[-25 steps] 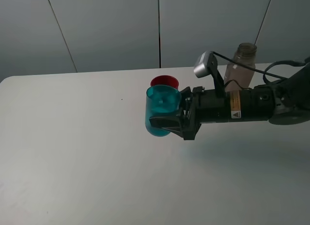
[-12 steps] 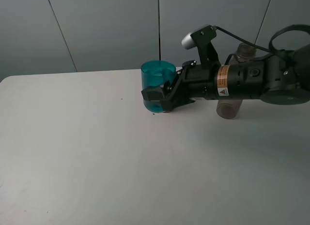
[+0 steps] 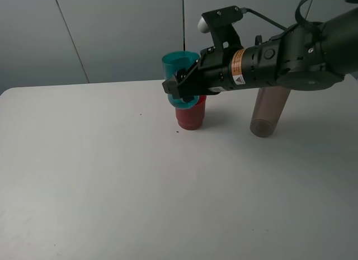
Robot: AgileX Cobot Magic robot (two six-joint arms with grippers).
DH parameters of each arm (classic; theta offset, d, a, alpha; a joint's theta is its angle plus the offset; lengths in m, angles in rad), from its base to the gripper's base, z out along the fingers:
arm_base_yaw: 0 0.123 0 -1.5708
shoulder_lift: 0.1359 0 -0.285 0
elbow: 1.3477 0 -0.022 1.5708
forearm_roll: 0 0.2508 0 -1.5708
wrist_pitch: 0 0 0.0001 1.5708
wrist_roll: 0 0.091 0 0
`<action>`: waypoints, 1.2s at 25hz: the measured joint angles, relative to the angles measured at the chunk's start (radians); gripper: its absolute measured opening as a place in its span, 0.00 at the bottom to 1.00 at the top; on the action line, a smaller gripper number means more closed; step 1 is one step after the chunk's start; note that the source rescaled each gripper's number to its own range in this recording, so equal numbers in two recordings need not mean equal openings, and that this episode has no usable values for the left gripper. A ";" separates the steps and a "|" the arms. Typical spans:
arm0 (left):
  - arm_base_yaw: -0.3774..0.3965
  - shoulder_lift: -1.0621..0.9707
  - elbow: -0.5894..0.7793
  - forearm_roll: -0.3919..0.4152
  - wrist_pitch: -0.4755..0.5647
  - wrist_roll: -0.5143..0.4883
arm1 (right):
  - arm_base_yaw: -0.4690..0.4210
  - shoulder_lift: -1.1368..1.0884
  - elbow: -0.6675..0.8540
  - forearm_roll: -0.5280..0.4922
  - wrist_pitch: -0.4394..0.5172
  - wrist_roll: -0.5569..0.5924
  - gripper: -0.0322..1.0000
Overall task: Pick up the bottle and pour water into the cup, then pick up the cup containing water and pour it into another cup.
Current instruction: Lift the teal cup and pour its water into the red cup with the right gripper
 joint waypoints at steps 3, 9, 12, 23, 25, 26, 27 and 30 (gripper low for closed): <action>0.000 0.000 0.000 0.000 0.000 0.000 | 0.001 0.000 -0.021 0.004 0.038 0.002 0.18; 0.000 0.000 0.000 0.000 0.000 0.000 | 0.002 0.000 -0.085 0.004 0.143 0.002 0.18; 0.000 0.000 0.000 0.000 0.000 0.000 | 0.002 0.004 -0.122 0.004 0.185 0.002 0.18; 0.000 0.000 0.000 0.000 0.000 0.000 | -0.009 0.077 -0.200 -0.084 0.277 0.002 0.18; 0.000 0.000 0.000 0.000 0.000 0.000 | -0.019 0.079 -0.204 -0.111 0.283 0.004 0.18; 0.000 0.000 0.000 0.000 0.000 0.000 | -0.024 0.079 -0.206 -0.123 0.290 0.004 0.18; 0.000 0.000 0.000 0.000 0.000 0.000 | -0.027 0.079 -0.206 -0.132 0.294 0.004 0.18; 0.000 0.000 0.000 0.000 0.000 0.000 | -0.035 0.079 -0.206 -0.181 0.298 0.004 0.18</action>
